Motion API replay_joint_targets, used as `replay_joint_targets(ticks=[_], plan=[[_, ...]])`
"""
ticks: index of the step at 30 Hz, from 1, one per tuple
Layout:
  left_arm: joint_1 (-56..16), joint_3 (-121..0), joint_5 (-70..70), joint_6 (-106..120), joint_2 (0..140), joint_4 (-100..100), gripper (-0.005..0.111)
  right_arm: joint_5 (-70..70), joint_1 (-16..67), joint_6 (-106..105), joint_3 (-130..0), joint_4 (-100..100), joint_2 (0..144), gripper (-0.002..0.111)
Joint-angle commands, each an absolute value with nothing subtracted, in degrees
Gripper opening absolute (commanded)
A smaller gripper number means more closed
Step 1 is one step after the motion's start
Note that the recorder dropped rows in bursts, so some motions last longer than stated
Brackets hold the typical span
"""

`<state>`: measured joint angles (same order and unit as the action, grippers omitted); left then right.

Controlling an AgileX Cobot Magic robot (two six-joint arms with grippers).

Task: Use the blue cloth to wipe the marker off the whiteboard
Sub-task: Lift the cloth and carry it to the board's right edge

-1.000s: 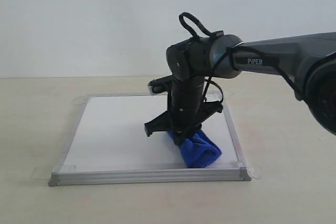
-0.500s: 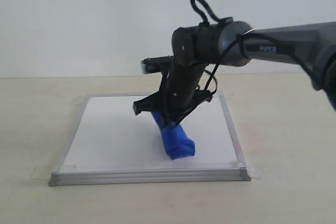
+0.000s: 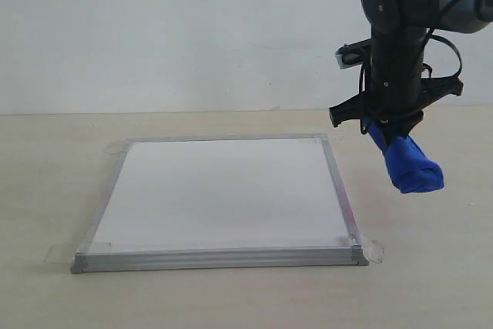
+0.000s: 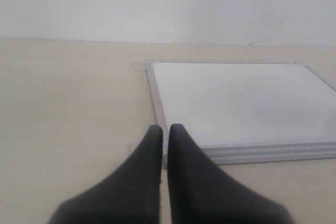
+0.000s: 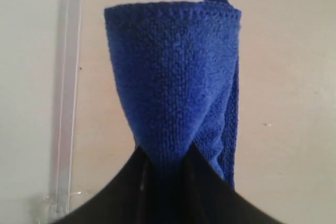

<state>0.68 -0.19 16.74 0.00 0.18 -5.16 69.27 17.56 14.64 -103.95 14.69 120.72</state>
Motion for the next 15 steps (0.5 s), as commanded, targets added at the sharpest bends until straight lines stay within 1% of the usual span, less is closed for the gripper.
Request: replay_joint_targets(ticks=[1, 9, 15], plan=[[0.6, 0.0, 16.5, 0.0, 0.0, -5.1, 0.004, 69.9, 17.2, 14.9, -104.0, 11.9, 121.1, 0.000], [0.6, 0.0, 16.5, 0.0, 0.0, -5.1, 0.004, 69.4, 17.2, 13.1, -104.0, 10.0, 125.1, 0.000], [0.6, 0.0, 16.5, 0.0, 0.0, -5.1, 0.004, 64.7, 17.3, 12.8, -104.0, 6.7, 126.9, 0.000]])
